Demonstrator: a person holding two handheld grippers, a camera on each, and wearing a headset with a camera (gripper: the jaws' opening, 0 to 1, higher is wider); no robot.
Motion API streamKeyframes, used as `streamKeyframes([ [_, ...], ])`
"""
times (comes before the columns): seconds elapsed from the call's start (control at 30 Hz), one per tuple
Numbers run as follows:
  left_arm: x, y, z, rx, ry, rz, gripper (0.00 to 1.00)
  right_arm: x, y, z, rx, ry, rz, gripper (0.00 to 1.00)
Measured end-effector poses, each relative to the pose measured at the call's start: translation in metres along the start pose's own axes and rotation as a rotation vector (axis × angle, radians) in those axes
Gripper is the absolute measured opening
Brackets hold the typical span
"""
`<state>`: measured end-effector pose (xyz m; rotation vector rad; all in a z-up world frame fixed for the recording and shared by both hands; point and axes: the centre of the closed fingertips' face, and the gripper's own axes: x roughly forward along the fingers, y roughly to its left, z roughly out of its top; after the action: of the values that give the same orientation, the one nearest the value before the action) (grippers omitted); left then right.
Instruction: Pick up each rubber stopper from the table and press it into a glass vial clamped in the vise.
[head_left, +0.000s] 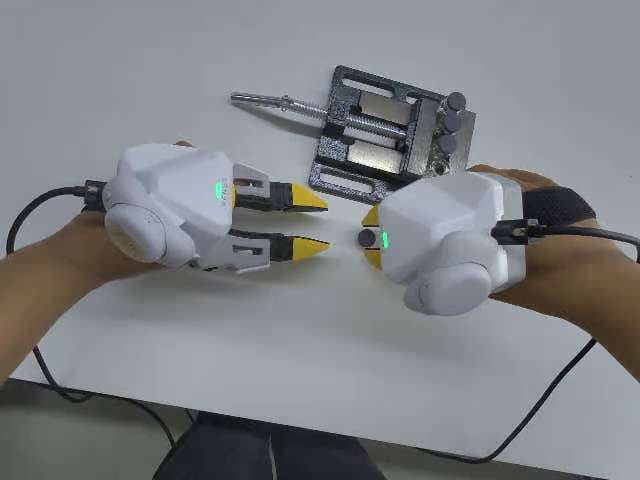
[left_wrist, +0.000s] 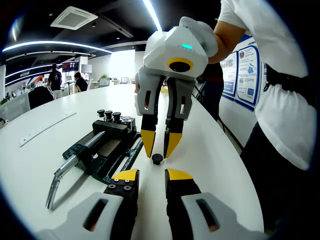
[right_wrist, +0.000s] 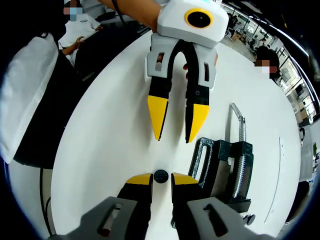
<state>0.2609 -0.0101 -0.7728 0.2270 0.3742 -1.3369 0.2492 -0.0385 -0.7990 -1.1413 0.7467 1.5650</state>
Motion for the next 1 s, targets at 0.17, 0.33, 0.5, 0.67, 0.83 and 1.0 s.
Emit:
streamKeyframes([
  [0.17, -0.0012, 0.0001, -0.0008, -0.001, 0.001, 0.000, 0.17, 0.0015, 0.0016, -0.0018, -0.008, 0.016, 0.017, 0.14],
  [0.33, -0.0018, 0.0004, -0.0012, -0.001, 0.001, 0.004, 0.17, 0.0026, 0.0018, -0.0032, -0.017, 0.025, 0.022, 0.13],
  [0.5, -0.0013, -0.0002, -0.0005, -0.001, 0.001, 0.005, 0.17, 0.0027, 0.0020, -0.0030, -0.022, 0.028, 0.024, 0.13],
  [0.67, -0.0007, -0.0004, 0.0006, -0.001, 0.001, 0.005, 0.17, 0.0028, 0.0027, -0.0038, -0.034, 0.033, 0.024, 0.13],
  [0.83, 0.0004, -0.0008, -0.0001, 0.001, 0.003, 0.005, 0.17, 0.0031, 0.0024, -0.0045, -0.042, 0.036, 0.023, 0.13],
  [1.0, 0.0011, -0.0016, 0.0006, 0.002, 0.003, 0.007, 0.17, 0.0036, 0.0019, -0.0044, -0.046, 0.036, 0.021, 0.12],
])
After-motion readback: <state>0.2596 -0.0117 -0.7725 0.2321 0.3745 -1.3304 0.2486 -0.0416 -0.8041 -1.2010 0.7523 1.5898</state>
